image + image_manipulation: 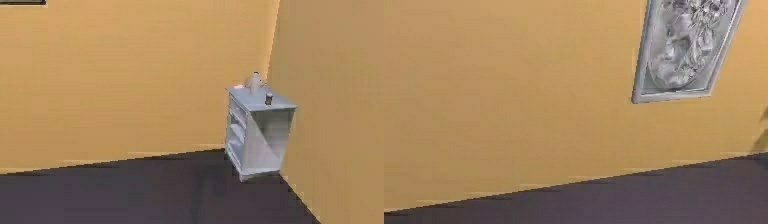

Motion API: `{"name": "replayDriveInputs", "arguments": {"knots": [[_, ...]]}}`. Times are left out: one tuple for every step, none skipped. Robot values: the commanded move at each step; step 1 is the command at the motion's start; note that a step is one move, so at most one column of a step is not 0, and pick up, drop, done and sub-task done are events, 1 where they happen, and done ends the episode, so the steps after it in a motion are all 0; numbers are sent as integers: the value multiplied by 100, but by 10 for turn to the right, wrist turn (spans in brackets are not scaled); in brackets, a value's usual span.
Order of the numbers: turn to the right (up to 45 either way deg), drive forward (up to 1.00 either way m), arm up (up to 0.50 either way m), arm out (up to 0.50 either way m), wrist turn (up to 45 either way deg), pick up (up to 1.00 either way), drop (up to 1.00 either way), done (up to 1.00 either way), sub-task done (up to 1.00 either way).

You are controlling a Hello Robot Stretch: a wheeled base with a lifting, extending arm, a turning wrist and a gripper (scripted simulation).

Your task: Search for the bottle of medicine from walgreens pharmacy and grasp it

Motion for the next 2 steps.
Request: {"name": "replayDriveInputs", "arguments": {"knots": [[0,85,0,0,0,0,0,0,0],[-420,0,0,0,0,0,0,0,0]]}}
